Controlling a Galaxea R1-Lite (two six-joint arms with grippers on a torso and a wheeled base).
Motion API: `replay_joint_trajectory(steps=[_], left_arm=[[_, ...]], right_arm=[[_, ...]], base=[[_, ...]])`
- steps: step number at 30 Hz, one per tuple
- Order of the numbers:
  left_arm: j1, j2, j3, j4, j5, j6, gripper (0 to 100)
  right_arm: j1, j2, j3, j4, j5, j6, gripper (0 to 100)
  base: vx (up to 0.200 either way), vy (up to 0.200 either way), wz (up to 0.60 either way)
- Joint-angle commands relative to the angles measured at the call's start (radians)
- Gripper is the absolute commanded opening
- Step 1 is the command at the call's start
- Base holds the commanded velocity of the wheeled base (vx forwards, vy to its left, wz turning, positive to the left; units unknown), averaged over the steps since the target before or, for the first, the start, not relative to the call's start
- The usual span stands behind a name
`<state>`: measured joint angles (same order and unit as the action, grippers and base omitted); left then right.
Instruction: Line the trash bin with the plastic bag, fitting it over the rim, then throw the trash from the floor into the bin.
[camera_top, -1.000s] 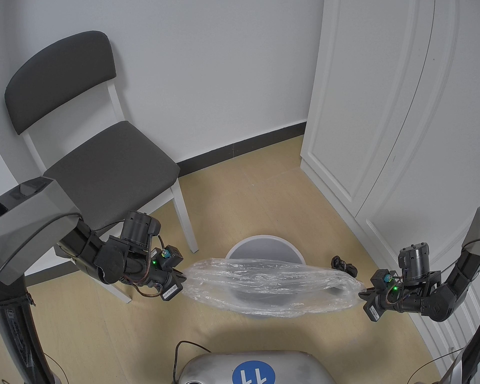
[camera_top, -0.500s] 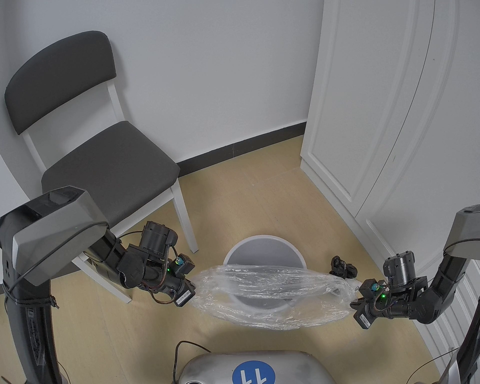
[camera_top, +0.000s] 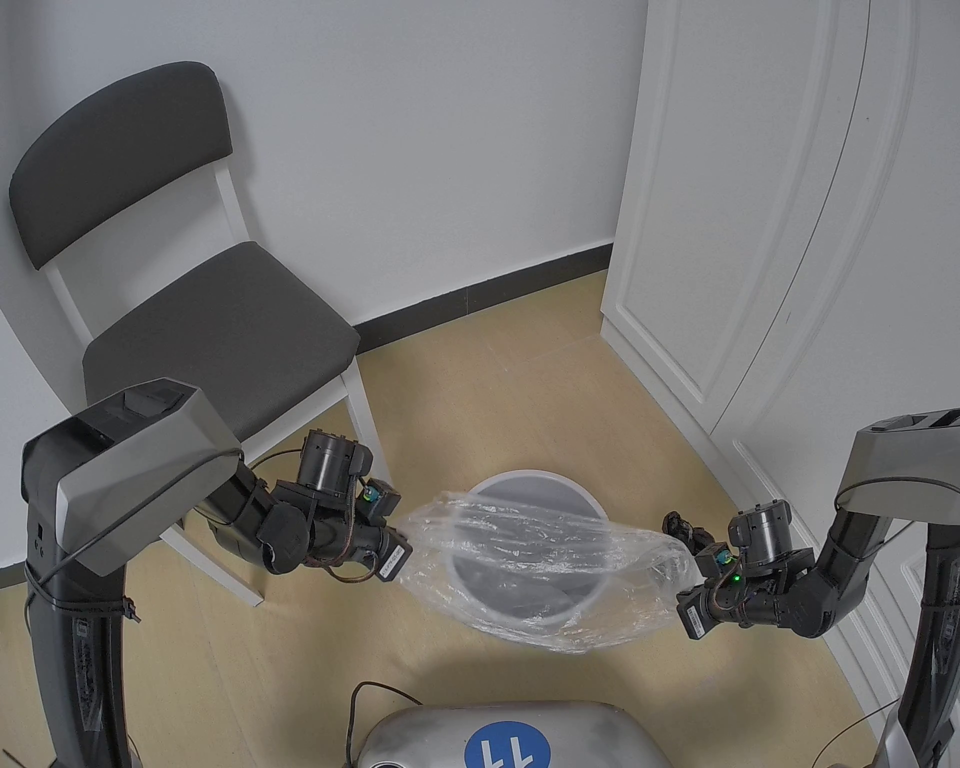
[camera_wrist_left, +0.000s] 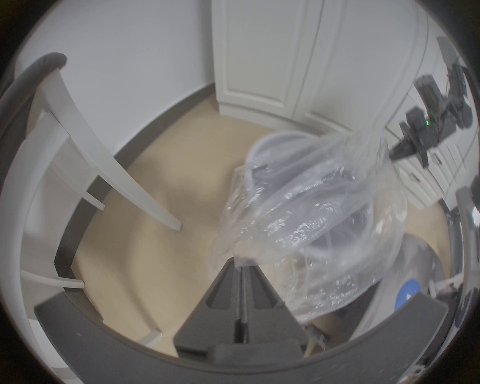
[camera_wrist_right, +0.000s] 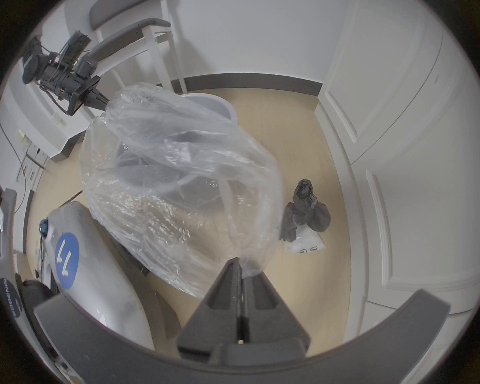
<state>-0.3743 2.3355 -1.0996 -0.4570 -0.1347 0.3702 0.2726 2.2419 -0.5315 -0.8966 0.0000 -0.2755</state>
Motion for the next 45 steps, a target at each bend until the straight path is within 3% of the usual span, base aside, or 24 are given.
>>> replay_joint_trajectory(steps=[1, 6, 10, 15, 25, 34, 45], left_arm=[[0.001, 0.028, -0.011, -0.117, 0.004, -0.066, 0], [0.012, 0.031, -0.016, -0.209, 0.023, -0.096, 0], [0.017, 0.038, -0.028, -0.235, 0.021, -0.099, 0], [0.017, 0.061, -0.045, -0.292, 0.024, -0.142, 0], [0.015, 0.073, -0.037, -0.295, 0.021, -0.139, 0], [0.017, 0.064, 0.050, -0.275, -0.010, -0.028, 0], [0.017, 0.031, 0.053, -0.348, -0.054, -0.080, 0]], right_arm=[[0.024, 0.087, -0.035, -0.068, -0.003, 0.044, 0], [0.048, 0.196, -0.036, -0.326, -0.008, 0.098, 0], [0.053, 0.249, -0.051, -0.436, -0.008, 0.099, 0], [0.053, 0.248, -0.056, -0.450, -0.006, 0.108, 0], [0.053, 0.248, -0.035, -0.444, -0.006, 0.108, 0], [0.060, 0.240, -0.007, -0.430, -0.008, 0.099, 0], [0.045, 0.170, 0.018, -0.444, -0.009, 0.088, 0]], base=[[0.000, 0.000, 0.00], [0.000, 0.000, 0.00], [0.000, 0.000, 0.00], [0.000, 0.000, 0.00], [0.000, 0.000, 0.00], [0.000, 0.000, 0.00], [0.000, 0.000, 0.00]])
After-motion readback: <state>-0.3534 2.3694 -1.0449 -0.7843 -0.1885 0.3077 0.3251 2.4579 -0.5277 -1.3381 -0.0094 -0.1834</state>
